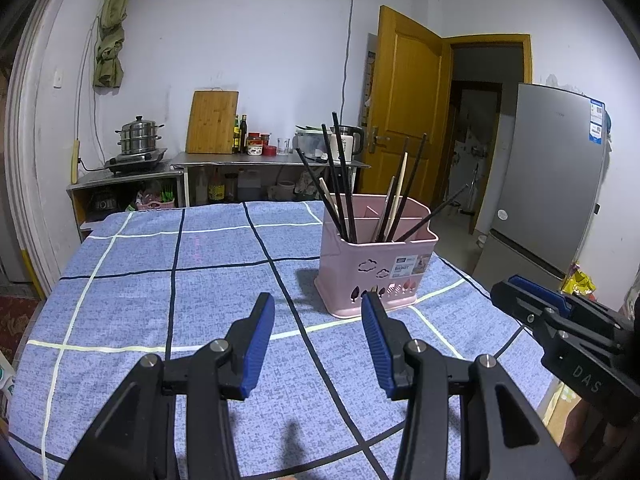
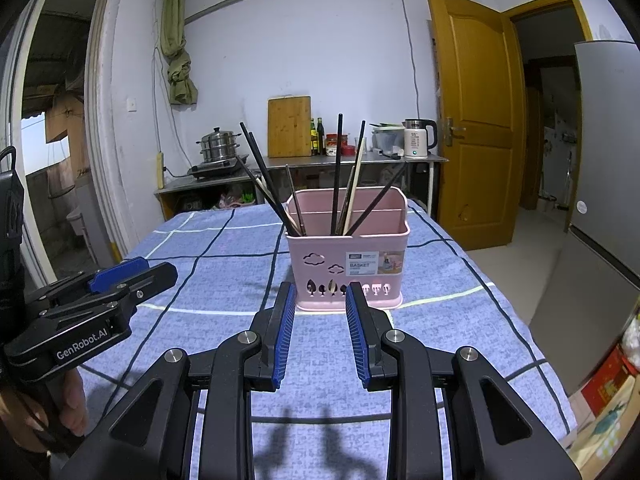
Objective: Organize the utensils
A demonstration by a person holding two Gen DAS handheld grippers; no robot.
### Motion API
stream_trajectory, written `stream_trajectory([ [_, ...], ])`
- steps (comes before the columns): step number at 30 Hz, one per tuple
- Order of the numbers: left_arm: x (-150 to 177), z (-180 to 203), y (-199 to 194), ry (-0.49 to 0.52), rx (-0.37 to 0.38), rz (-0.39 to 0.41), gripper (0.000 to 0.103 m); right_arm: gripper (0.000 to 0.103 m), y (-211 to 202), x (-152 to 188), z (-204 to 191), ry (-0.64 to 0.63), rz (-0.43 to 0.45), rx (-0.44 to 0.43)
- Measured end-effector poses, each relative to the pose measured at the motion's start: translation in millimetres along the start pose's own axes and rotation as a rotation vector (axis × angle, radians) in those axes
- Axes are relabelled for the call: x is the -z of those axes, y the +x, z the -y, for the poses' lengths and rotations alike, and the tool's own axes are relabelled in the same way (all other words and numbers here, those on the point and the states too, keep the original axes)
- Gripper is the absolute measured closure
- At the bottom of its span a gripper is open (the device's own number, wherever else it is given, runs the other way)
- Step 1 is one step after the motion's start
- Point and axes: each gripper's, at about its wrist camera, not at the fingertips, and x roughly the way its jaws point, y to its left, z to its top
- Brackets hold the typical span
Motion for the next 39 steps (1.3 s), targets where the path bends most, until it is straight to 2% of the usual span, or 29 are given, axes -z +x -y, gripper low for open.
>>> stream_trajectory([
  [39,2.2,-1.0,2.0,0.021,-0.003,-0.019,0.056,0.076,-0.1,2.1,-4.5,-0.003,-0.013,0.001],
])
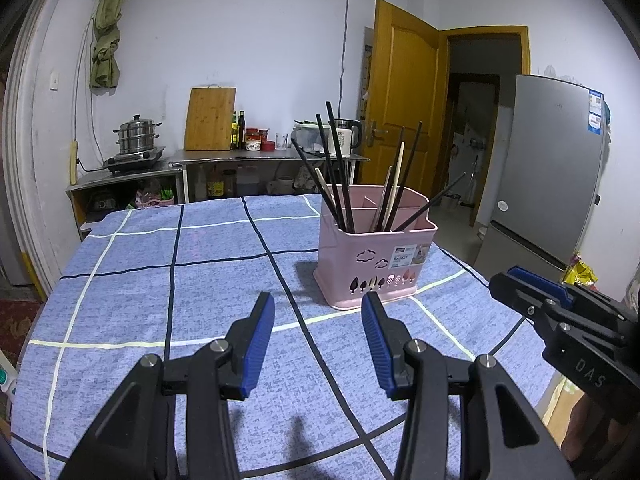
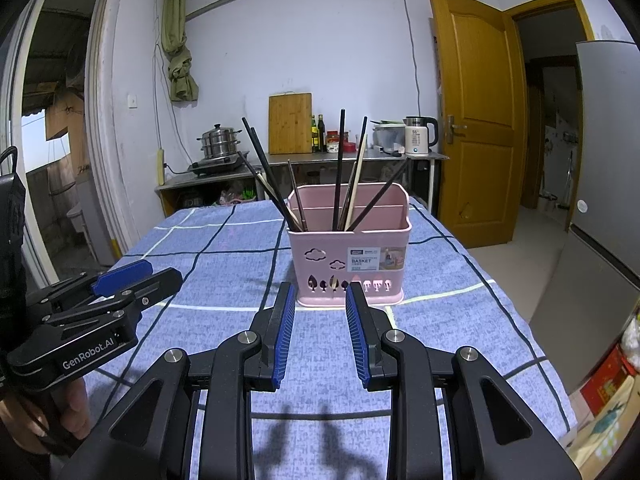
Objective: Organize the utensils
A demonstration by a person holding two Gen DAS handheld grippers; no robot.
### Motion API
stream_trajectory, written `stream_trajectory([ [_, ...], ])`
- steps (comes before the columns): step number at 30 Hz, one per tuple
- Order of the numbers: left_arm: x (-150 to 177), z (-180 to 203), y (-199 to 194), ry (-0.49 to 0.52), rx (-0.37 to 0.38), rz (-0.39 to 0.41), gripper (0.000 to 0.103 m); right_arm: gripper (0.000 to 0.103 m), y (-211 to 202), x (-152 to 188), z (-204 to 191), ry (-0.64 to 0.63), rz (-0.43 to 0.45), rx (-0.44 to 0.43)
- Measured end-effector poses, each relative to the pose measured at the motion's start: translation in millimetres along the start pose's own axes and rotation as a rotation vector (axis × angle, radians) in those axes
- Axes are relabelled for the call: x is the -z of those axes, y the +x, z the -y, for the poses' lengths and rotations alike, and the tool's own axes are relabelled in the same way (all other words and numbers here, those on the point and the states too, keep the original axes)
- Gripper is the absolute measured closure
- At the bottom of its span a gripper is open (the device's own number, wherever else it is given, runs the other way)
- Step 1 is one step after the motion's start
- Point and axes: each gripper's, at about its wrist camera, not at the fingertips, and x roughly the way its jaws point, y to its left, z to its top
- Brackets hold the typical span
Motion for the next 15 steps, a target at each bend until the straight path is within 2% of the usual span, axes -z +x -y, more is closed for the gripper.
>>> stream_trajectory([
  [15,0.7,2.1,-1.8,0.009,0.000,0.010,0.056,0.076,-0.3,1.1,3.4,0.000,-0.003,0.003],
])
